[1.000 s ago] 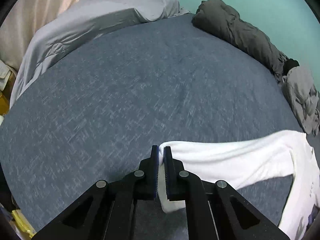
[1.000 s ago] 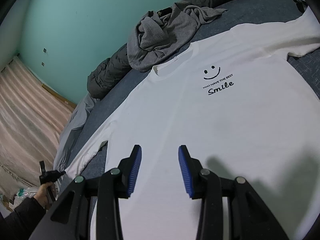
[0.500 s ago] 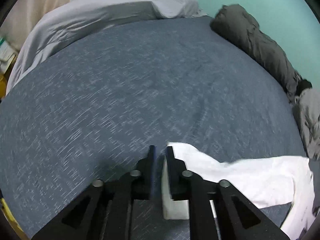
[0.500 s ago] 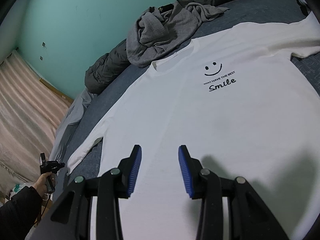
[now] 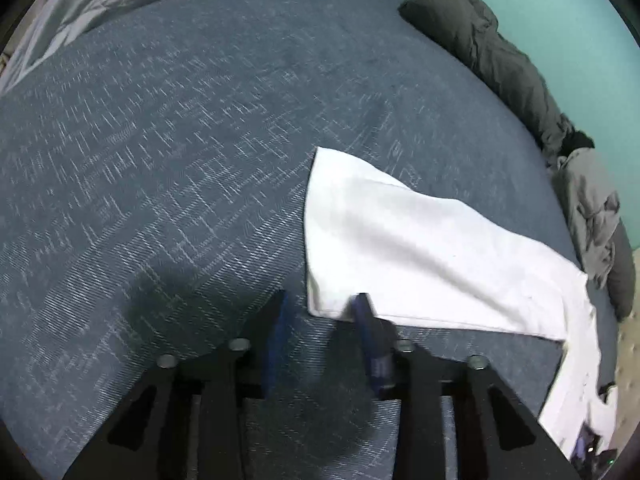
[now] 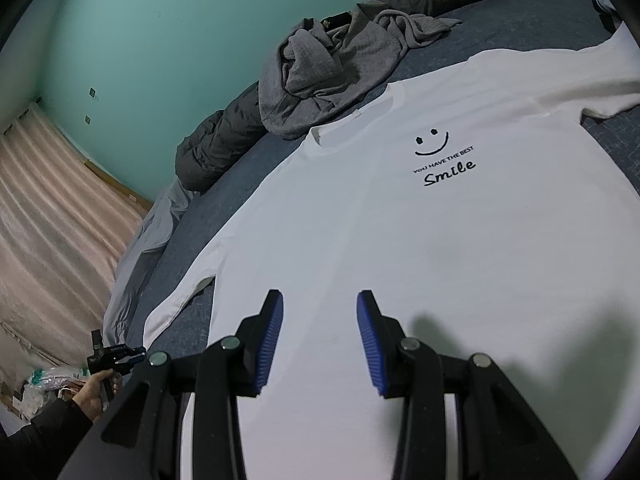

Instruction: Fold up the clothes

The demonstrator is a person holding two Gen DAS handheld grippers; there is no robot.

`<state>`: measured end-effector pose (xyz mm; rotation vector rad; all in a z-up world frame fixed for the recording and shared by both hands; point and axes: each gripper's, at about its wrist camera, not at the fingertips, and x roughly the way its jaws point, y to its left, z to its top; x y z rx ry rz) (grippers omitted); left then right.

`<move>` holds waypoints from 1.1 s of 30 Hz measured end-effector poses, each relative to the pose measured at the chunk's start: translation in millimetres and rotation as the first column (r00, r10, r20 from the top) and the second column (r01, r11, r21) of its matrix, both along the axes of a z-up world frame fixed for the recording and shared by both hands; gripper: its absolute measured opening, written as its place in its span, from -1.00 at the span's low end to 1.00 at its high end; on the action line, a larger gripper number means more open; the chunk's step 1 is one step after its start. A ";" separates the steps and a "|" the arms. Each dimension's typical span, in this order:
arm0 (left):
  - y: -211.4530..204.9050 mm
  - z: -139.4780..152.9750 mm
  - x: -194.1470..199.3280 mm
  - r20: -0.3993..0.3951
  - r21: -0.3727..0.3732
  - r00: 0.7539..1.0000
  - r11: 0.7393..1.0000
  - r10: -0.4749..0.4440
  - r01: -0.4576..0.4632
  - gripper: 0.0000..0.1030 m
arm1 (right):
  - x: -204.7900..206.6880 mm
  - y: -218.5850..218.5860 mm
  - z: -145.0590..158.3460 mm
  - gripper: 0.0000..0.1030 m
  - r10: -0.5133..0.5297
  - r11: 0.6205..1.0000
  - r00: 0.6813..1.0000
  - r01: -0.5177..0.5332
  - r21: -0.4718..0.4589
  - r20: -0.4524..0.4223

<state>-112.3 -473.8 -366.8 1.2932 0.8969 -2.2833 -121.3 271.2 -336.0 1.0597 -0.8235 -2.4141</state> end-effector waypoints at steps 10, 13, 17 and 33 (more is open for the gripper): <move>-15.5 46.5 11.0 0.025 0.002 1.000 1.000 -0.018 0.018 -0.91 | 1.3 5.4 3.1 -0.25 -0.014 1.000 1.000 0.014 -0.022 -0.005; 12.7 52.8 27.3 0.056 0.004 0.998 1.000 -0.030 0.030 -0.91 | 1.9 4.8 4.0 -0.25 -0.012 1.000 1.000 0.011 -0.025 -0.008; 13.8 26.4 26.1 0.094 0.029 0.995 0.999 -0.015 0.012 -0.91 | 2.5 4.1 4.2 -0.25 -0.006 1.000 1.000 0.006 -0.023 -0.008; -0.6 27.0 -20.1 0.015 -0.086 0.999 0.996 0.040 -0.038 -0.30 | 0.7 4.0 0.7 -0.25 -0.002 1.000 1.000 0.002 0.012 -0.002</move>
